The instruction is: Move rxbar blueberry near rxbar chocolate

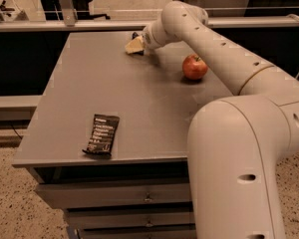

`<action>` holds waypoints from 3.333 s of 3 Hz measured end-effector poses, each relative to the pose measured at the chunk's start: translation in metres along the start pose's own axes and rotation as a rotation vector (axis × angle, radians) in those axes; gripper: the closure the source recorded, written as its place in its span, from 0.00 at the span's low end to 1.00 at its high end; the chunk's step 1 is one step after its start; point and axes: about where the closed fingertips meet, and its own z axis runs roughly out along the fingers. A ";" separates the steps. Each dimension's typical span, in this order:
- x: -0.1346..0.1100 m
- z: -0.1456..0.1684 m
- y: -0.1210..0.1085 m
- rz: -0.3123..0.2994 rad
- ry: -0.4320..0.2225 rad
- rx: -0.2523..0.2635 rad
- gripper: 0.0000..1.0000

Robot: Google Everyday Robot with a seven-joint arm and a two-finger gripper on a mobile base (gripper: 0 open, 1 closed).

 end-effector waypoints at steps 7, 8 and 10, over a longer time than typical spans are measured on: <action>-0.026 -0.146 0.071 -0.208 -0.078 -0.259 1.00; -0.025 -0.140 0.077 -0.218 -0.069 -0.285 1.00; 0.001 -0.194 0.116 -0.198 -0.054 -0.388 1.00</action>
Offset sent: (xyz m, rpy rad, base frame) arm -0.0273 0.0006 0.0374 0.0316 -0.0563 0.0675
